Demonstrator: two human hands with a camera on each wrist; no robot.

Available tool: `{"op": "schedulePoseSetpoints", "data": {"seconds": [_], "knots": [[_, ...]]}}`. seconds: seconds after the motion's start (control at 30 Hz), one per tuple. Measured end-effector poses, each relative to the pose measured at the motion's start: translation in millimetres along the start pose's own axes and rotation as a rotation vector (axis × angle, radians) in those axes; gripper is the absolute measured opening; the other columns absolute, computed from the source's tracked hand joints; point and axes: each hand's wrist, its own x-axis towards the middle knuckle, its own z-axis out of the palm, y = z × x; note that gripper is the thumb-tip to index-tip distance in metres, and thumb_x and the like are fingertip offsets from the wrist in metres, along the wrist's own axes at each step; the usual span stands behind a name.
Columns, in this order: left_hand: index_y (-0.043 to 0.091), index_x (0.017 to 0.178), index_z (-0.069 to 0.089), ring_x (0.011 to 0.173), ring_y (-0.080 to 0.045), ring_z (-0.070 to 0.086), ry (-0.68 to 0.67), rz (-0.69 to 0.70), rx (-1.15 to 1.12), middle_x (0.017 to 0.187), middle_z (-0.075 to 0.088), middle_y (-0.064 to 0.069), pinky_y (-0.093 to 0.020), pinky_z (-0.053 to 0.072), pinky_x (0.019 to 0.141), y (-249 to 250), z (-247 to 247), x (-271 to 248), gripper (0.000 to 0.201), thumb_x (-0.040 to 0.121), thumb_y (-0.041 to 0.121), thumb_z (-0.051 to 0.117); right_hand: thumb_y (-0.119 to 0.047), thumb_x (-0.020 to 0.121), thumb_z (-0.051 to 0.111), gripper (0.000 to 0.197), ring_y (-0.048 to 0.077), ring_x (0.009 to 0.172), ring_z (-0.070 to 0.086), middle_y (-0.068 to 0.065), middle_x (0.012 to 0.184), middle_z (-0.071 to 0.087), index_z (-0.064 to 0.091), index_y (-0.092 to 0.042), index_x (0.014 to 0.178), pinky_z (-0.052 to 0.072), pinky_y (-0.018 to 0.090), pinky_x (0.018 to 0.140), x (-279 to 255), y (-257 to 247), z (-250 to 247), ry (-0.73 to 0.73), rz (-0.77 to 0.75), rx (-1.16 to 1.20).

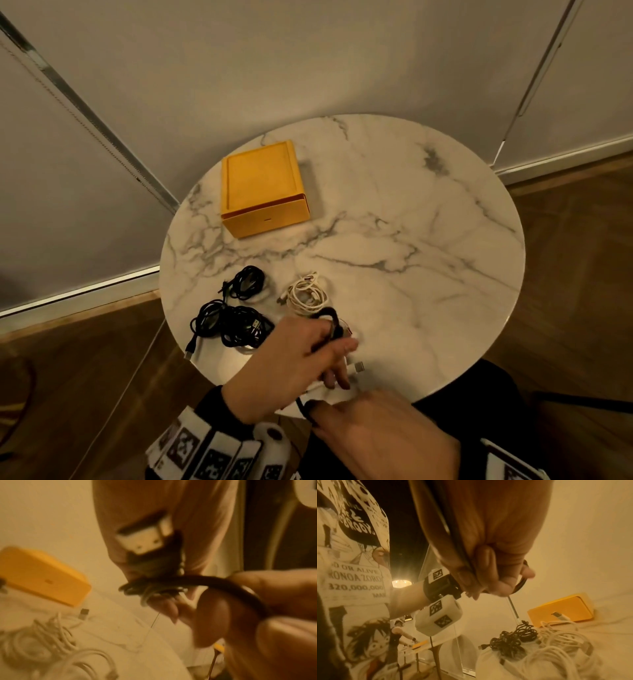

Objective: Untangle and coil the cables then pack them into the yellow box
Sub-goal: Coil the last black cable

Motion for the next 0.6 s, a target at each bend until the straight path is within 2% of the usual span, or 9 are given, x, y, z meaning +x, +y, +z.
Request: {"op": "schedulePoseSetpoints", "data": {"seconds": [0.1,0.17,0.23,0.3,0.37,0.43,0.5,0.53,0.6], "knots": [[0.012,0.068,0.050,0.051,-0.008,0.049,-0.112,0.145,0.522,0.054,0.052,0.003,-0.020,0.034,0.051,-13,1,-4,0.045,0.095,0.047,0.047,-0.040,0.076,0.065,0.014,0.007,0.046,0.054,-0.012,0.059,0.060,0.062,-0.032,0.087,0.033,0.024,0.038,-5,16,-2,-0.001,-0.112,-0.069],[0.016,0.068,0.046,0.051,-0.005,0.039,-0.238,0.196,0.607,0.055,0.040,0.010,-0.015,0.025,0.051,-14,-1,-8,0.040,0.098,0.043,0.043,-0.038,0.079,0.068,0.014,0.007,0.049,0.055,-0.012,0.063,0.060,0.061,-0.031,0.088,0.037,0.024,0.039,-6,20,1,0.023,-0.188,-0.047],[0.011,0.070,0.051,0.053,-0.005,0.036,-0.316,0.204,0.639,0.059,0.050,0.003,-0.016,0.025,0.054,-11,-4,-9,0.041,0.101,0.036,0.040,-0.034,0.088,0.057,0.012,0.013,0.057,0.059,-0.009,0.071,0.064,0.060,-0.026,0.097,0.046,0.028,0.044,-4,18,1,-0.013,-0.233,0.050],[0.010,0.070,0.053,0.050,-0.006,0.033,-0.350,0.163,0.669,0.063,0.056,-0.007,-0.020,0.029,0.057,-11,-10,-9,0.043,0.103,0.033,0.038,-0.035,0.093,0.044,0.022,0.017,0.070,0.062,-0.004,0.084,0.068,0.055,-0.026,0.110,0.051,0.031,0.054,0,18,0,-0.042,-0.251,0.225],[0.012,0.064,0.049,0.046,-0.007,0.036,-0.387,0.083,0.630,0.056,0.052,-0.006,-0.023,0.032,0.056,-11,-18,-10,0.047,0.103,0.036,0.037,-0.034,0.090,0.053,0.029,0.006,0.075,0.058,-0.011,0.087,0.066,0.052,-0.032,0.119,0.047,0.025,0.061,2,17,2,-0.013,-0.236,0.400],[0.006,0.061,0.049,0.043,-0.009,0.039,-0.462,-0.018,0.492,0.049,0.046,-0.002,-0.028,0.036,0.053,-11,-28,-13,0.057,0.101,0.045,0.035,-0.029,0.087,0.068,0.034,-0.001,0.068,0.056,-0.017,0.077,0.061,0.059,-0.033,0.120,0.042,0.015,0.063,4,22,3,-0.085,-0.173,0.680],[0.008,0.062,0.058,0.041,-0.011,0.039,-0.557,-0.154,0.239,0.048,0.047,-0.001,-0.027,0.039,0.050,-13,-37,-18,0.062,0.095,0.054,0.034,-0.022,0.084,0.075,0.033,0.002,0.056,0.056,-0.010,0.070,0.064,0.066,-0.026,0.116,0.047,0.020,0.058,3,31,1,-0.204,-0.088,1.060],[0.012,0.065,0.062,0.040,-0.012,0.040,-0.607,-0.191,0.112,0.049,0.048,-0.002,-0.022,0.038,0.049,-13,-40,-21,0.057,0.093,0.055,0.038,-0.018,0.083,0.076,0.030,0.011,0.053,0.057,-0.003,0.068,0.066,0.069,-0.020,0.112,0.048,0.024,0.054,4,38,0,-0.212,-0.056,1.186],[0.009,0.079,0.068,0.040,-0.014,0.040,-0.689,-0.161,0.011,0.050,0.047,0.000,-0.021,0.035,0.048,-15,-41,-26,0.043,0.093,0.044,0.049,-0.011,0.080,0.077,0.023,0.017,0.050,0.055,0.003,0.064,0.067,0.071,-0.010,0.102,0.047,0.024,0.049,4,50,1,-0.180,-0.039,1.301]]}}
